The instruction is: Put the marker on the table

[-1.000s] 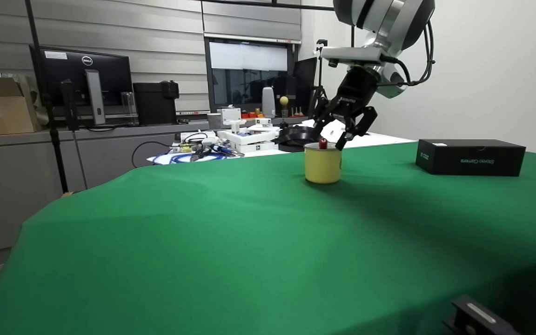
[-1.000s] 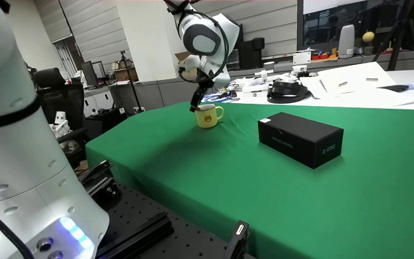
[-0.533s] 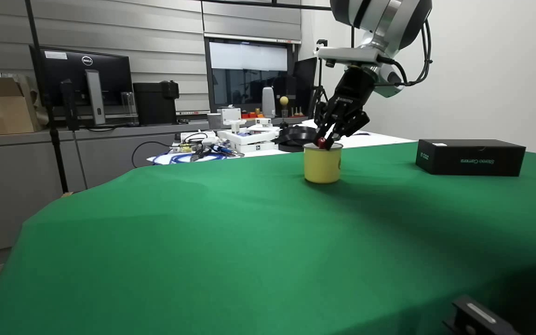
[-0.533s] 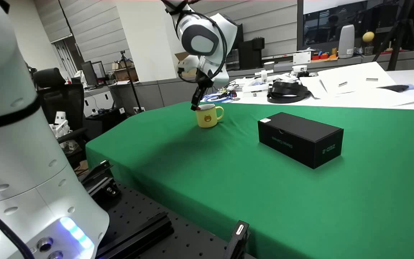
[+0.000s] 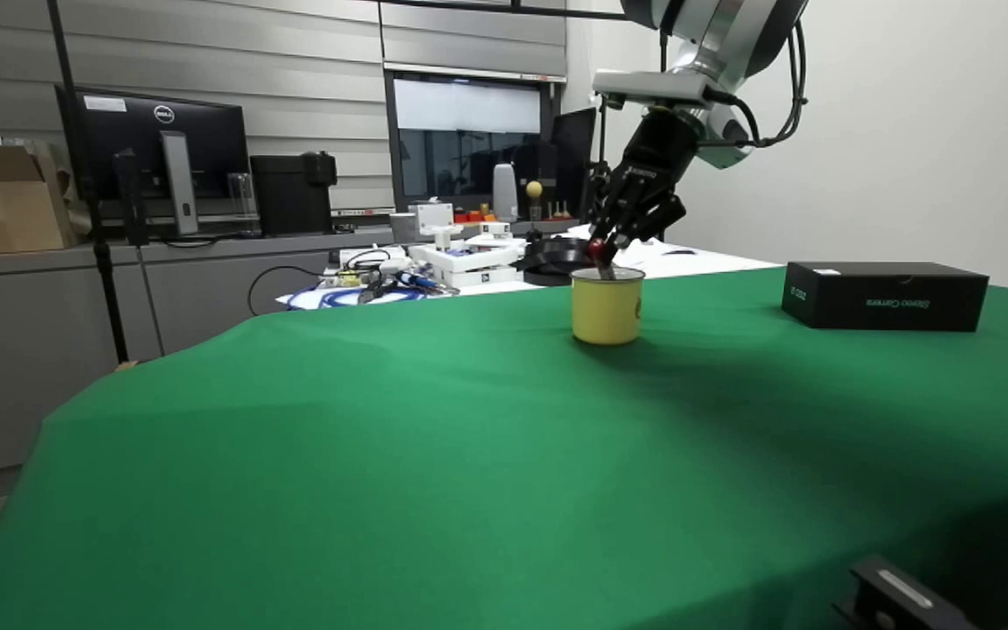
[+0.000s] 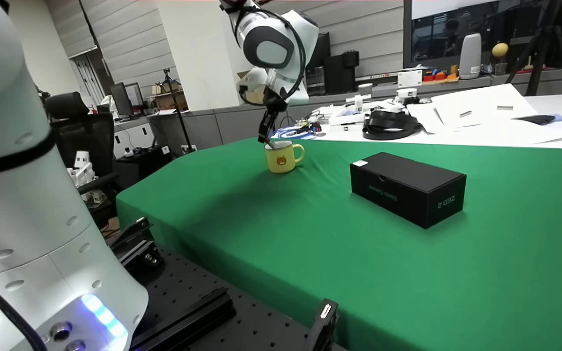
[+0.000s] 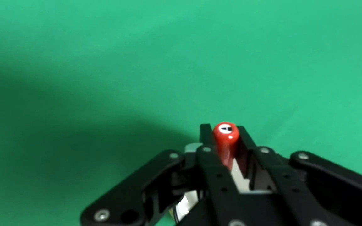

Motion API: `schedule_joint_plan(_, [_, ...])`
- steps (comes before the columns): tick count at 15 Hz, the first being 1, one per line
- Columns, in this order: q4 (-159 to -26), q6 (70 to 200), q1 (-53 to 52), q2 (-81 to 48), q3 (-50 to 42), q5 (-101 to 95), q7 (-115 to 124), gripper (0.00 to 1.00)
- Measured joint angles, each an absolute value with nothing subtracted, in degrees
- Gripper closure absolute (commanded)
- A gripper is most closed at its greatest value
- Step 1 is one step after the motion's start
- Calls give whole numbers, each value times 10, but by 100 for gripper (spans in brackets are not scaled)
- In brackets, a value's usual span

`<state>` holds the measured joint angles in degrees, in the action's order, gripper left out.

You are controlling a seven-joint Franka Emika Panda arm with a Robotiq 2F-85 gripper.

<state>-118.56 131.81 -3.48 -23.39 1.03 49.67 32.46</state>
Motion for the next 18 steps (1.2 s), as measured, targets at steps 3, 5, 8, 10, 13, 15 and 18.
schedule_joint_plan(3, [-1185, 1309, -37, -210, 11, 495, 324, 95])
schedule_joint_plan(5, [-1185, 1295, -39, -189, 14, 495, 323, 95])
schedule_joint_plan(8, [-1185, 1271, -44, -152, 21, 490, 314, 95])
schedule_joint_plan(10, [-1186, 1264, -55, -124, 27, 448, 310, 95])
schedule_joint_plan(13, [-1190, 1270, -83, -91, 41, 363, 312, 95])
schedule_joint_plan(15, [-1198, 1287, -102, -78, 57, 308, 313, 95])
schedule_joint_plan(18, [-1215, 1326, -129, -73, 84, 230, 312, 95])
